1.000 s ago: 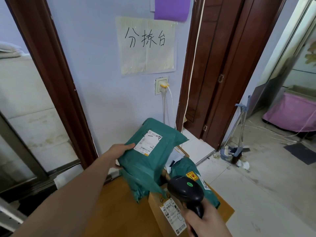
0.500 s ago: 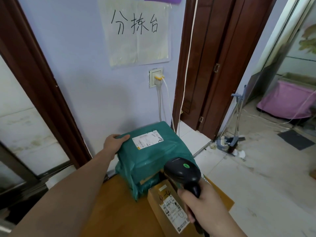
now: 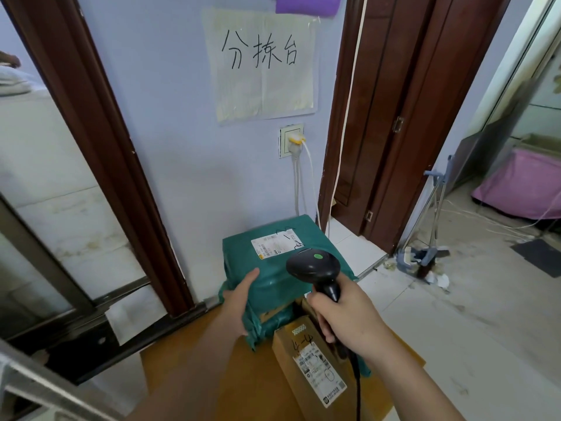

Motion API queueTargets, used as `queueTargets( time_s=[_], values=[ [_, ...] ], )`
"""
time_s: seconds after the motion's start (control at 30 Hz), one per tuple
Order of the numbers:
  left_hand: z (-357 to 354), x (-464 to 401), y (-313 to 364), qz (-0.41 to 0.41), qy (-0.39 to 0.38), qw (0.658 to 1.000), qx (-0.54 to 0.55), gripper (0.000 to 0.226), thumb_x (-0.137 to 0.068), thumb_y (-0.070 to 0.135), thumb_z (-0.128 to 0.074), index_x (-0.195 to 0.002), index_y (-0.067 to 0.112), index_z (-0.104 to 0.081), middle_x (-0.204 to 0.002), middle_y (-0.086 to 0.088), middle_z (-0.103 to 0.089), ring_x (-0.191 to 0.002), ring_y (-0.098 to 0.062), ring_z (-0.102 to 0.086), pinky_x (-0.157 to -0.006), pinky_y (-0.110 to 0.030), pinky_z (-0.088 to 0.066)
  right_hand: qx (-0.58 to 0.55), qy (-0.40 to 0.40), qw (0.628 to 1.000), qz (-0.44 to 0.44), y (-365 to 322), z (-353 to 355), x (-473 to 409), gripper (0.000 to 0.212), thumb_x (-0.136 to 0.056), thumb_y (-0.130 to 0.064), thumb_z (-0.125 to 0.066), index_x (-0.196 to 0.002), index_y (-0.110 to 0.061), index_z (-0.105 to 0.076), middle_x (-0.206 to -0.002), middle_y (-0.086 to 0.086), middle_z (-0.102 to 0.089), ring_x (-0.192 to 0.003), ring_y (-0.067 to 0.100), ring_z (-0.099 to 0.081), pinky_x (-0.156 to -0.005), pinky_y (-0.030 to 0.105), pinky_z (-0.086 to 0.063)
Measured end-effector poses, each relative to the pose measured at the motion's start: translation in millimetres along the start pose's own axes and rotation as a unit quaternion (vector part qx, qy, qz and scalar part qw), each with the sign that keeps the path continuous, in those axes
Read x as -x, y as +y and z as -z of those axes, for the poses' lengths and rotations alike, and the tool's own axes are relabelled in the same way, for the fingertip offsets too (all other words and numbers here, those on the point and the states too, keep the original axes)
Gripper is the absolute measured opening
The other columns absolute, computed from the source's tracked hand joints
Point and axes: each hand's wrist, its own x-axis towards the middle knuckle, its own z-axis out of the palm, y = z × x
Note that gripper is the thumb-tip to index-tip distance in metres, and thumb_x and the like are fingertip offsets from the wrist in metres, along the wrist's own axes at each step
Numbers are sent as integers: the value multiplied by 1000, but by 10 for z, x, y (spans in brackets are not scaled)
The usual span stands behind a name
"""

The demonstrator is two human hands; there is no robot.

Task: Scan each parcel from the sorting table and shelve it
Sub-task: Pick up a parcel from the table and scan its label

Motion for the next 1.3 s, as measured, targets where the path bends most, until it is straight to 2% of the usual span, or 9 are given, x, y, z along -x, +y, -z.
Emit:
queueTargets(
  time_s=[0.07,0.13,0.27,0.4,0.53,0.7,0.87,1.1,1.3],
  values=[
    [-64,2,-119,10,-10,1000,-11,140,-36,78,-92,-153,30,-32,-140,-13,-56,-124,-44,-56,-103,-70,-42,-1,1,1000,2,-4,-9,12,6,-96,-17,-59,-98,-15,-53,-64,9,-53,-42,12,-49,-51,26,-50],
    [-108,-29,-139,-7,4,1000,2,138,-38,77,-92,-153,31,-31,-143,-12,-54,-127,-44,-55,-102,-72,-43,-4,3,1000,6,6,-10,29,5,-97,-16,-58,-98,-17,-54,-64,10,-53,-42,12,-49,-52,26,-49],
    [-116,-128,-117,-42,23,996,69,142,-23,73,-95,-146,30,-41,-131,-11,-64,-111,-39,-65,-90,-69,-54,-6,8,1000,9,37,13,76,4,-97,-18,-58,-98,-19,-54,-62,9,-54,-42,12,-49,-52,23,-50],
    [-84,-72,-65,-89,72,984,134,83,-79,56,-81,-150,33,-44,-128,-9,-64,-104,-34,-67,-85,-61,-60,-12,7,1000,4,50,46,114,4,-97,-17,-58,-99,-18,-54,-62,10,-54,-43,12,-50,-51,21,-50],
    [-17,0,4,-136,119,974,138,55,-98,49,-63,-147,27,-52,-130,-9,-64,-110,-34,-64,-94,-57,-58,-18,7,1000,6,61,75,142,5,-97,-17,-59,-99,-17,-54,-62,9,-53,-42,14,-49,-51,25,-49],
    [161,2,220,-194,144,970,7,54,-104,50,-52,-149,20,-49,-144,-12,-56,-129,-38,-55,-110,-57,-46,-21,11,1000,3,89,142,184,6,-96,-17,-59,-100,-16,-54,-60,8,-55,-43,16,-50,-52,29,-50],
    [210,34,648,-216,108,969,-49,53,-105,49,-52,-147,19,-48,-145,-10,-54,-127,-35,-53,-108,-57,-48,-15,18,1000,-1,116,247,203,6,-98,-15,-58,-99,-19,-53,-57,8,-54,-42,15,-49,-50,23,-50],
    [102,-140,1069,-172,14,981,-90,56,-101,44,-61,-150,21,-48,-150,-6,-50,-125,-30,-48,-107,-58,-47,-8,36,999,-36,230,360,133,6,-97,-16,-60,-100,-18,-55,-53,6,-55,-41,18,-50,-50,24,-49],
    [31,-471,1012,-159,9,983,-90,60,-98,46,-66,-149,18,-49,-146,-7,-54,-124,-32,-51,-106,-58,-48,9,41,998,-55,322,393,52,9,-97,-18,-59,-101,-23,-53,-49,7,-57,-42,20,-52,-52,26,-50]
  ],
)
